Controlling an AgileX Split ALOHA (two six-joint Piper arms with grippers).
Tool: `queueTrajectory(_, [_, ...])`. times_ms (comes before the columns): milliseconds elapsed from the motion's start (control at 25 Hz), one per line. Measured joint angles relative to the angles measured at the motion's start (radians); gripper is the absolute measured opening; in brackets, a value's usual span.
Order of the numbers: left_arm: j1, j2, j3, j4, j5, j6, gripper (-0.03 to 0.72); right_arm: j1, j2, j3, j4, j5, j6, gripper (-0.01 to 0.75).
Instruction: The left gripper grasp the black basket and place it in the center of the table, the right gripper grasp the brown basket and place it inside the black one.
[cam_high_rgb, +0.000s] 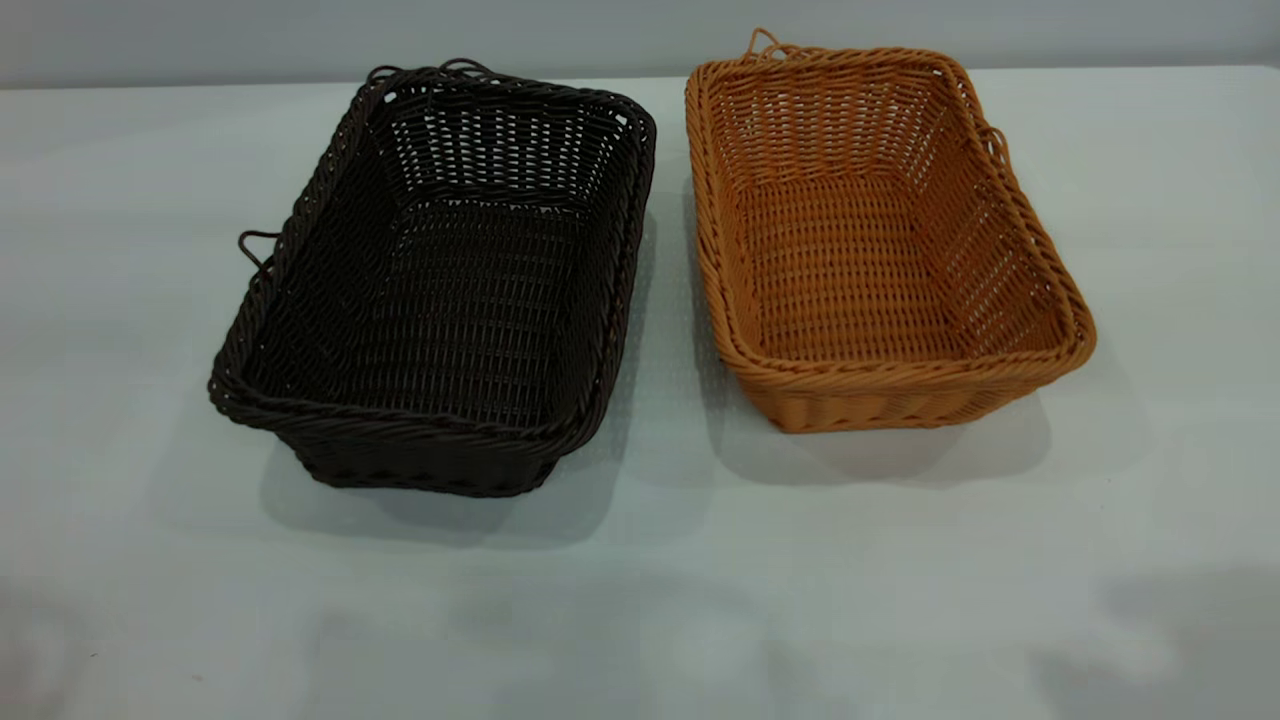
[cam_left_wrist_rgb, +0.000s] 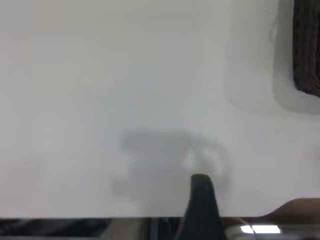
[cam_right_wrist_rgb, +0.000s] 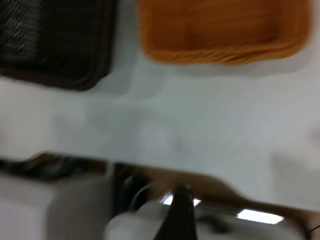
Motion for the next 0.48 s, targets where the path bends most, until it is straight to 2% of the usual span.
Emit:
queueTrajectory(160, [0.0,0.218,-0.055,-0.1,-0.103,0.086,0.53,0.039,0.281,-0.035,0.264,-0.015,-0.149,0.617])
queueTrajectory(320, [0.0,0.353,-0.104,-0.209,-0.164,0.178,0.531,0.162,0.534,-0.063,0.498,-0.042,-0.15,0.603])
queueTrajectory(480, [0.0,0.43,-0.137,-0.266,-0.193,0.224,0.531,0.255,0.756,-0.067,0.864,-0.081,-0.163,0.588])
